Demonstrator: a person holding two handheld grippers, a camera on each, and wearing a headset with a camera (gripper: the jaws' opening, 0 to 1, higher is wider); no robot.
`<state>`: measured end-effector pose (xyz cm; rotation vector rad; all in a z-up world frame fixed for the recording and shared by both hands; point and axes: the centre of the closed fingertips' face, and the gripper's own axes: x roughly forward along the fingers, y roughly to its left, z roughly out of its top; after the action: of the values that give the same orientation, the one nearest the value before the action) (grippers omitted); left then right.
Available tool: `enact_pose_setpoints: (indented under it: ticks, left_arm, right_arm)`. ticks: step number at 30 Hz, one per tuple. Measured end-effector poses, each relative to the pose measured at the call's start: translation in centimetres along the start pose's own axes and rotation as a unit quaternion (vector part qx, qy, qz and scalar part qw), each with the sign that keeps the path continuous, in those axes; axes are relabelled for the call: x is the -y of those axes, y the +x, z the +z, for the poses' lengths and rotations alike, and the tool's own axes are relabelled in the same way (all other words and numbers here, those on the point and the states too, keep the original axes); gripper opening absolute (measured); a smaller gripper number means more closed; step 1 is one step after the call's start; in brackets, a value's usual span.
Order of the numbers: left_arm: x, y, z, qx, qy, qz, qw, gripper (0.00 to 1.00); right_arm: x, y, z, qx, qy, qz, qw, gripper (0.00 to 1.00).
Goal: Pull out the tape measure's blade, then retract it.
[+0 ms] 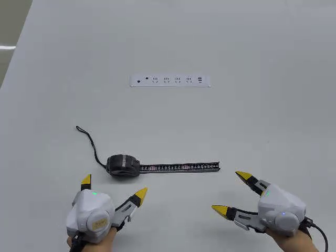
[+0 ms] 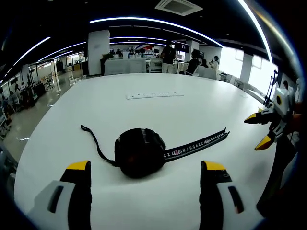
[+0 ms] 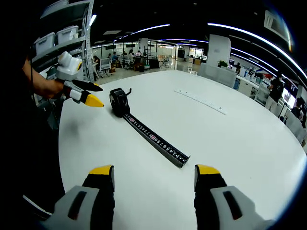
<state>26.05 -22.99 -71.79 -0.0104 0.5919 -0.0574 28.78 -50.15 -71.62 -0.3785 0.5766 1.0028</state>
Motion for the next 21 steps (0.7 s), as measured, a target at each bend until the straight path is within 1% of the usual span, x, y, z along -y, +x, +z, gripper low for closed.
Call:
enact_pose_setpoints:
  ticks: [3,7,9,12,14,19,21]
  left_arm:
    - [0.1,0.1,0.4,0.004,0.001,0.005,1.0000,0.93]
    - [0.1,0.7,0.5,0.009,-0.005,0.014,0.9998,0.93]
    - [0.1,0.8,0.5,0.013,-0.003,0.020,0.9997,0.92]
    - [0.2,0.8,0.7,0.016,-0.001,0.022,0.9996,0.88]
    - [0.4,1.2,0.6,0.011,-0.008,0.020,0.9997,0.86]
    - [0.4,1.7,0.7,0.011,-0.005,0.024,0.9996,0.84]
    - [0.4,1.9,0.7,0.012,-0.011,0.026,0.9995,0.84]
  right_arm:
    - [0.3,0.3,0.0,-0.003,-0.011,0.010,0.9999,0.64]
    - [0.9,0.8,-0.3,-0.006,-0.020,0.021,0.9996,0.60]
    - [1.3,0.9,-0.3,-0.003,-0.010,0.029,0.9995,0.59]
    - [2.0,1.1,-0.5,-0.002,-0.017,0.031,0.9994,0.56]
    - [2.2,1.2,-0.5,-0.005,-0.021,0.037,0.9991,0.55]
    - [2.9,1.7,-0.6,-0.010,-0.042,0.053,0.9977,0.51]
    - [3.0,1.9,-0.5,-0.010,-0.050,0.063,0.9967,0.49]
